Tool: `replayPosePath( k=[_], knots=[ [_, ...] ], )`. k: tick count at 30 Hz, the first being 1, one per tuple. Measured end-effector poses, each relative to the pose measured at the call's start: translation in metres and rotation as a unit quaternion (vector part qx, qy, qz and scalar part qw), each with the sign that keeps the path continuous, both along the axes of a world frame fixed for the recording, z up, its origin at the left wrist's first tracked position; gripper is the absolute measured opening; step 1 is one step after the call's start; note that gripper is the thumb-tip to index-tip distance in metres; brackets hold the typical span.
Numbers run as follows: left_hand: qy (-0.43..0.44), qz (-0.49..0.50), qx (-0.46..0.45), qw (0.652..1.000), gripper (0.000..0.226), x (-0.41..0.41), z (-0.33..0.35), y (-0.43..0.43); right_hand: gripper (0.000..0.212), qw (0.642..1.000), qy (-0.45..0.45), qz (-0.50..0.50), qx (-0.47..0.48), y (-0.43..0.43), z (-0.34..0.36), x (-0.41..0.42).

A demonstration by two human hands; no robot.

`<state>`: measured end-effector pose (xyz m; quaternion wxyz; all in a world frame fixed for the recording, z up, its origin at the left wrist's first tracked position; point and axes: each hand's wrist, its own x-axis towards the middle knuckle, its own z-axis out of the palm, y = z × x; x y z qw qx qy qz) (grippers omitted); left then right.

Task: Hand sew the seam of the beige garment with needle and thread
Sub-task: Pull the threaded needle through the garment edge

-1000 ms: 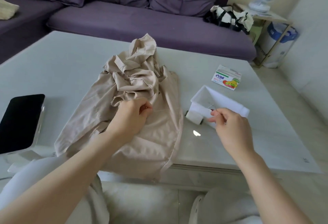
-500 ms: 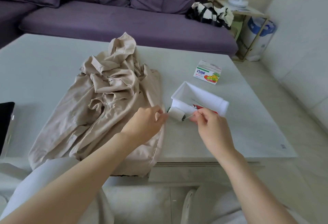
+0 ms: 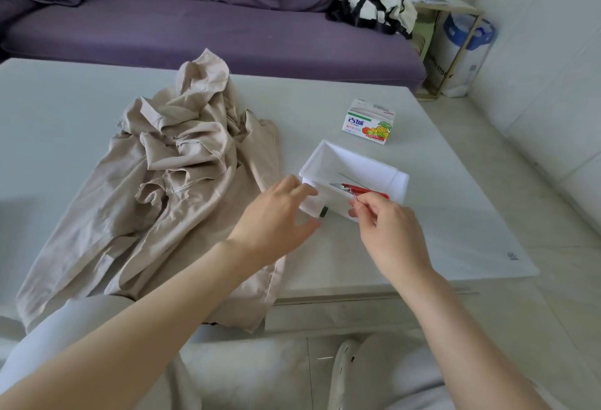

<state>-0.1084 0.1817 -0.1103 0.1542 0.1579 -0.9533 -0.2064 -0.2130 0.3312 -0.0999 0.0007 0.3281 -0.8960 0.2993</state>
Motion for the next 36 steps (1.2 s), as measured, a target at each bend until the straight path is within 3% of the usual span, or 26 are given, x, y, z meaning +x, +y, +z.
replayPosePath(
  k=[3, 7, 14, 21, 27, 32, 36],
  knots=[
    [-0.003, -0.009, 0.006, 1.000, 0.043, -0.011, -0.009, 0.003, 0.020, 1.000, -0.001, 0.000, 0.000, -0.004, -0.004, -0.004],
    [0.034, -0.012, -0.003, 0.999, 0.024, -0.024, -0.013, -0.006, 0.020, 1.000, 0.002, -0.008, 0.000, -0.010, -0.005, -0.016],
    [0.058, 0.022, -0.050, 0.997, 0.042, -0.041, -0.012, -0.021, 0.021, 1.000, -0.003, -0.020, -0.005, -0.026, -0.004, -0.037],
    [0.128, 0.030, 0.150, 0.980, 0.015, -0.052, 0.009, 0.002, 0.022, 0.999, -0.004, -0.023, -0.025, -0.021, 0.009, -0.032],
    [0.101, 0.037, 0.194, 0.975, 0.032, -0.066, 0.010, 0.018, 0.022, 0.999, 0.008, -0.021, -0.039, -0.013, 0.011, -0.024],
    [0.137, 0.060, 0.134, 0.980, 0.037, -0.059, 0.017, 0.024, 0.021, 0.999, 0.006, -0.020, -0.044, -0.009, 0.013, -0.023],
    [0.151, 0.073, 0.055, 0.984, 0.026, -0.056, 0.020, 0.025, 0.021, 0.999, 0.001, -0.016, -0.045, -0.009, 0.012, -0.024]
  ],
)
